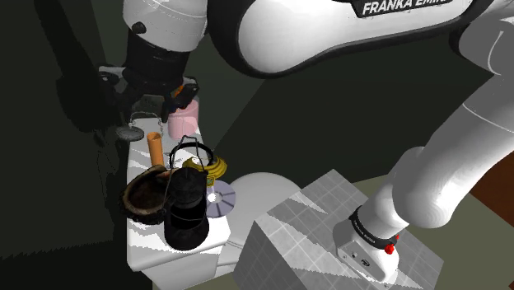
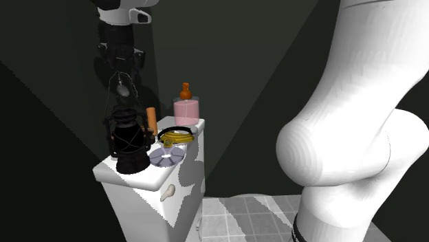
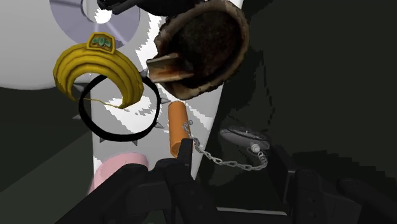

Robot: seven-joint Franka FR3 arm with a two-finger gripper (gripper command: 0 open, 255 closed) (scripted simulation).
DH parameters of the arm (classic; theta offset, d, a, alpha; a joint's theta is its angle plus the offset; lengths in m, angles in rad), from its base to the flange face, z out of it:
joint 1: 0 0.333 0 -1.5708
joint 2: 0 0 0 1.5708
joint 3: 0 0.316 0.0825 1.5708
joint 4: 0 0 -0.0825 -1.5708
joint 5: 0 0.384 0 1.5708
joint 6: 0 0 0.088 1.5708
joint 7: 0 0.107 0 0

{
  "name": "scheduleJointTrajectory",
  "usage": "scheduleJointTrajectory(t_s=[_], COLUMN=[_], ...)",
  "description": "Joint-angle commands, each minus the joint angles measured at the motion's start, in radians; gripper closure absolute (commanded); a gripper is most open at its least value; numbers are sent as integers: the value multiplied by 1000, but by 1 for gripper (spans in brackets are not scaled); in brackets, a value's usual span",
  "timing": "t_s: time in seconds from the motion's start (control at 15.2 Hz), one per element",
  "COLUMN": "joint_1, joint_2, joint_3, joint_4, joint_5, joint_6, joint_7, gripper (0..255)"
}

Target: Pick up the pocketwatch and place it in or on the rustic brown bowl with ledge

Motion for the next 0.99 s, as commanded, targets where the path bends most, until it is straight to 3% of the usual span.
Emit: scheduleJointTrajectory(t_s=[0.0,0.92], joint_1=[4,9], joint_2=[6,60], joint_3=[4,2], joint_4=[-13,-150], joint_5=[-10,-85], joint_6=[16,185], joint_7=[17,88], gripper=[255,255])
